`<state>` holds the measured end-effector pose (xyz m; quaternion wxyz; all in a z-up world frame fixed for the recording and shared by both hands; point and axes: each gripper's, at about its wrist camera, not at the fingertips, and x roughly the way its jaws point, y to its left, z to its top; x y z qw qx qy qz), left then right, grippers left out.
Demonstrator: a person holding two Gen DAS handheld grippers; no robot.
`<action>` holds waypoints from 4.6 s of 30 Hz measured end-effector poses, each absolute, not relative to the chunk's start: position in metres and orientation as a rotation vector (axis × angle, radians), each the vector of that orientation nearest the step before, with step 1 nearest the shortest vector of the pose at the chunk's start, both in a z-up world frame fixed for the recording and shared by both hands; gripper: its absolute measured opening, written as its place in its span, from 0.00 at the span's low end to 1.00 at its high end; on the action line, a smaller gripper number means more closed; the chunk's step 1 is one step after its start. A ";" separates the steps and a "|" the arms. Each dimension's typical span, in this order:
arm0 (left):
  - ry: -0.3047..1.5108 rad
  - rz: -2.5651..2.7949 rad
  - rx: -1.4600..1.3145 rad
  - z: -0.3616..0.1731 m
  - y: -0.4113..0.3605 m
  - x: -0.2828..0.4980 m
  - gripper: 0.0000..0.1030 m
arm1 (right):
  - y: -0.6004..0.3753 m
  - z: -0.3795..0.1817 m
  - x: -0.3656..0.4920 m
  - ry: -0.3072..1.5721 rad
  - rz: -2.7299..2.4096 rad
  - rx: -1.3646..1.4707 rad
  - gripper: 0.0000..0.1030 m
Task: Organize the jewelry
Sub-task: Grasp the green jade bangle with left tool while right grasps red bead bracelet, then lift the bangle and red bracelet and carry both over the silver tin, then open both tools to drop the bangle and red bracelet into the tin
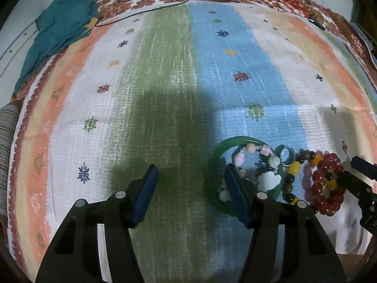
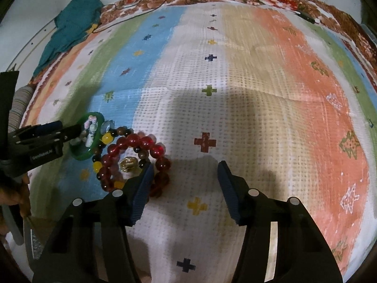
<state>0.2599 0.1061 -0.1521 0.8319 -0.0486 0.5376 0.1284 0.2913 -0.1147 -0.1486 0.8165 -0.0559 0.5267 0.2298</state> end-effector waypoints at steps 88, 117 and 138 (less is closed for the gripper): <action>0.881 0.166 -0.026 -0.018 0.043 0.145 0.08 | -0.152 -0.029 0.183 0.799 0.476 -0.128 0.13; 0.849 0.100 -0.034 -0.001 0.013 0.085 0.08 | -0.152 -0.017 0.109 0.781 0.567 -0.163 0.13; 0.879 0.137 -0.103 -0.006 0.025 0.082 0.37 | -0.158 -0.027 0.116 0.841 0.560 -0.158 0.30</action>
